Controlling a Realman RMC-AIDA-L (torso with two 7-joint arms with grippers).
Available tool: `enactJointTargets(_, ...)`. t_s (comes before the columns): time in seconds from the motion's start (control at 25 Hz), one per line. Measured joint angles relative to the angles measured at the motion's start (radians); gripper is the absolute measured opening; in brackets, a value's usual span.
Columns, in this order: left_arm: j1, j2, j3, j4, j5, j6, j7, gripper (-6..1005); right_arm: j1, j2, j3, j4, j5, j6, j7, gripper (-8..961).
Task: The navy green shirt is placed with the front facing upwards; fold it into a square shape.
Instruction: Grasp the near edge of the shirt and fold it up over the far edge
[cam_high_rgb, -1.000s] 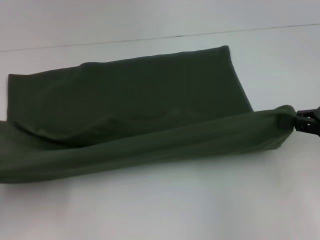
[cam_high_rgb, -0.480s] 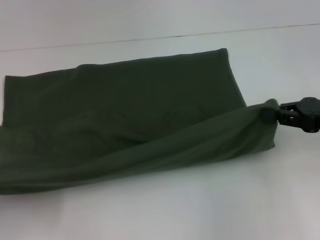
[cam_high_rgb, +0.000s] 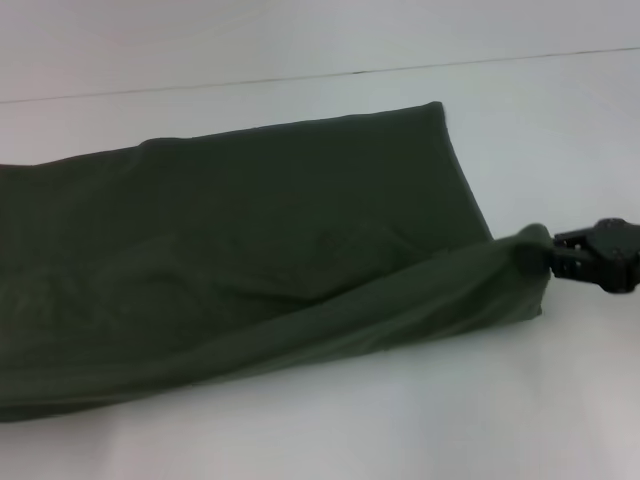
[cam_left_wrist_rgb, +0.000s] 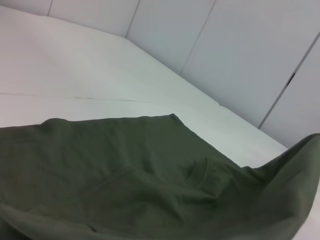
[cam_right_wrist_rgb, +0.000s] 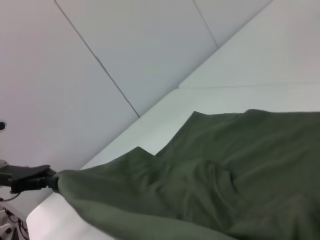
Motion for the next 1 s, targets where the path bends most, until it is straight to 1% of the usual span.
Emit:
enactJointTargets(0.36, 0.009, -0.003, 0.0, 0.001, 0.008, 0.01, 0.006, 62, -0.062, 0.004, 0.0, 0.007, 0.002, -0.032, -0.052, 47)
enactJointTargets(0.72, 0.02, -0.001, 0.0, 0.0, 0.009, 0.02, 0.009, 67, -0.071, 0.008, 0.002, 0.009, 0.002, -0.027, -0.057, 46)
enactJointTargets(1.0, -0.039, 0.003, 0.0, 0.015, 0.003, 0.005, 0.0, 70, -0.037, 0.012, 0.024, 0.009, 0.002, 0.009, -0.041, 46)
